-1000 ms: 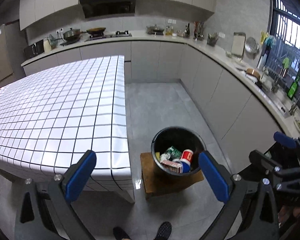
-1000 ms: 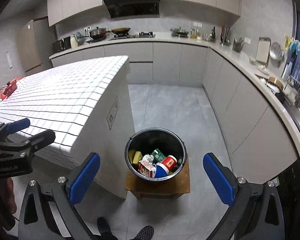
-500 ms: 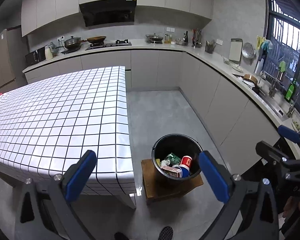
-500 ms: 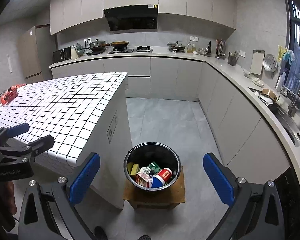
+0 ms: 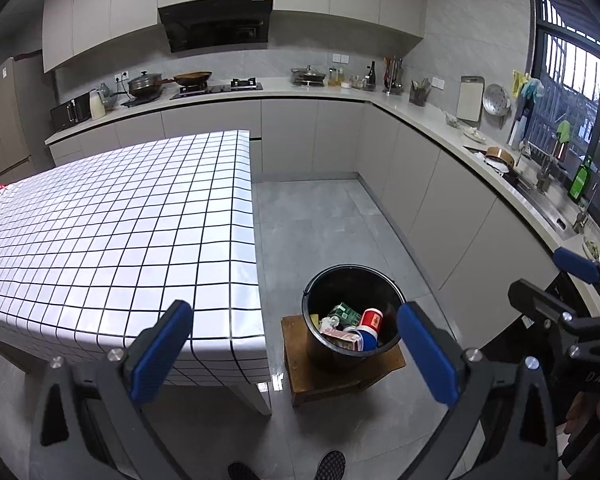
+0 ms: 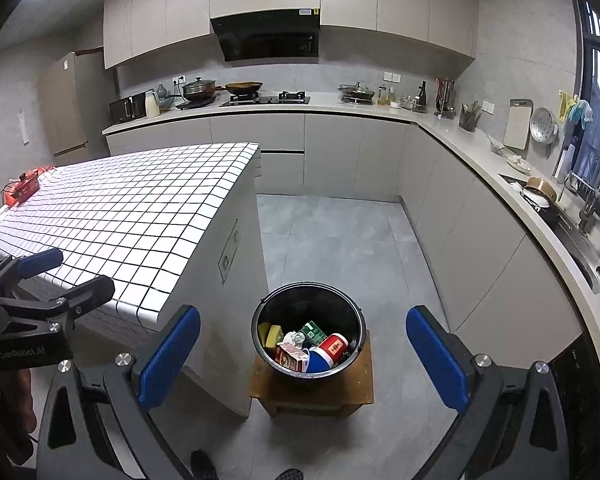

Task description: Collect trash

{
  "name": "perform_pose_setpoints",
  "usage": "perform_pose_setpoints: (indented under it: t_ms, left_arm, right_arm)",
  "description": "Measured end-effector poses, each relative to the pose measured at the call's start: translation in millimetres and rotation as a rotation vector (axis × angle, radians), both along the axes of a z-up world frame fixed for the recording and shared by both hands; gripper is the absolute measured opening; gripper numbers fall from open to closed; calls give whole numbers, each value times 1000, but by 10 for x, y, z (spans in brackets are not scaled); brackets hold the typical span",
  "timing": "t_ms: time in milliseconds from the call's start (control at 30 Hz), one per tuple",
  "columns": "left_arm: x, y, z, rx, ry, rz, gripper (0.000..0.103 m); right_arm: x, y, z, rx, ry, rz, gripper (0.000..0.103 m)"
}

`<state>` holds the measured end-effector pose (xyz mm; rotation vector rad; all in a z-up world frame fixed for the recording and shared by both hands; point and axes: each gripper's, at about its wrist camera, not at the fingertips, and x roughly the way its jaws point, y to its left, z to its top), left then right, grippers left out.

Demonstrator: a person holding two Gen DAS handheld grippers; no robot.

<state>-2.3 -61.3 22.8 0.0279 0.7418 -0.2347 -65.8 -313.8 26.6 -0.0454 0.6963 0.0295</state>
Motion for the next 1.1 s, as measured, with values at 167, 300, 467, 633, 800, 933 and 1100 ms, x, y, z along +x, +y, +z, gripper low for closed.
perform_pose_setpoints:
  t_ms: [167,300,467,633,800,933,1100]
  left_arm:
    - [-15,-3,7,1,-1,-6,103]
    - [-24,-16,10,1,-1,-10,103]
    - [-31,-17,7,-6,0,-14,103]
    - [-33,-1,8,-12,1,-13,103]
    - [-29,-9,14,-13,5,-13,103]
    - [-26,-18,21,-13,4,-13,103]
    - [-16,-16,24,-15,1,-12,103]
  right_arm:
    - [-12,-2,11,0,-3,4,103]
    - [-37,-5,12,0,-4,2,103]
    - [-49,5,18,-6,-5,0,103]
    - [-56,37,34,-12,-10,4,103]
    - [-56,50,36,-12,-11,1,103]
    - [-38,46,41,-14,-13,-1,103]
    - [-27,41,43,-12,-13,-1,103]
